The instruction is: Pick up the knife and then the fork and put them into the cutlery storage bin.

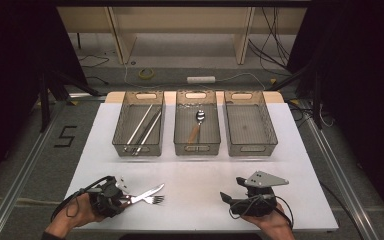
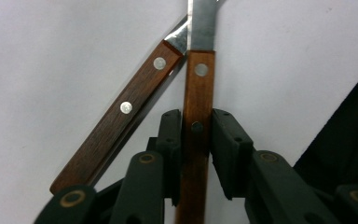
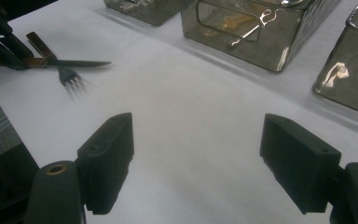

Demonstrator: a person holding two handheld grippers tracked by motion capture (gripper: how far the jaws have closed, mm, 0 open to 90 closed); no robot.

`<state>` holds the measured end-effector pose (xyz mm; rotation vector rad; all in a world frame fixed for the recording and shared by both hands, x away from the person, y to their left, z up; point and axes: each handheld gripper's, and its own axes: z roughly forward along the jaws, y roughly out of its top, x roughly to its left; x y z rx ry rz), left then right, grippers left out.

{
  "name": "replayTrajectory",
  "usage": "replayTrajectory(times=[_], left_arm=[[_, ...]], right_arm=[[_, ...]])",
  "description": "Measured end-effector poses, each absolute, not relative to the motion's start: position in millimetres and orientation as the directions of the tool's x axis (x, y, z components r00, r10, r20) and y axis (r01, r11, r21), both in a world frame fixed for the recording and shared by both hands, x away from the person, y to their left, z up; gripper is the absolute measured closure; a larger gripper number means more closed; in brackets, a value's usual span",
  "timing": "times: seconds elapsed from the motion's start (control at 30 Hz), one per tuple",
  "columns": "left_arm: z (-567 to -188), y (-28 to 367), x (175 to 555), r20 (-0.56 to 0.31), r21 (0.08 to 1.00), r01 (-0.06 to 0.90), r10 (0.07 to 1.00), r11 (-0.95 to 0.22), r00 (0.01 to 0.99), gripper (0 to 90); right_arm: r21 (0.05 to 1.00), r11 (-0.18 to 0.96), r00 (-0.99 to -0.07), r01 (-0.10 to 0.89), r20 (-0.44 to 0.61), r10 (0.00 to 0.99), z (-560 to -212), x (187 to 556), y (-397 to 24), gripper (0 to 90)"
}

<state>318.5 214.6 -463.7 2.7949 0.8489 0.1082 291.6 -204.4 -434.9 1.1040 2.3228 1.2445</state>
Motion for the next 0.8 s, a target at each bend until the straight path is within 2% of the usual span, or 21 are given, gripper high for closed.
replayTrajectory(times=[0.27, 0.6, 0.67, 0.8], left_arm=[[-463, 216, 318, 0.009, 0.233, 0.518, 0.535, -0.823, 0.845, 75.4], [-447, 210, 317, -0.049, 0.303, 0.555, 0.569, -0.774, 0.821, 75.9], [-444, 206, 319, -0.098, 0.318, 0.574, 0.576, -0.755, 0.812, 75.8], [-442, 196, 322, -0.130, 0.335, 0.590, 0.584, -0.735, 0.801, 75.8]], right_arm=[[0.800, 0.338, -0.667, 0.495, 0.101, 0.738, -435, 292, -204, 26.9], [0.804, 0.335, -0.669, 0.492, 0.103, 0.736, -435, 292, -204, 26.9], [0.805, 0.334, -0.669, 0.490, 0.101, 0.737, -435, 291, -204, 26.9], [0.813, 0.338, -0.683, 0.474, 0.098, 0.724, -433, 290, -201, 26.9]])
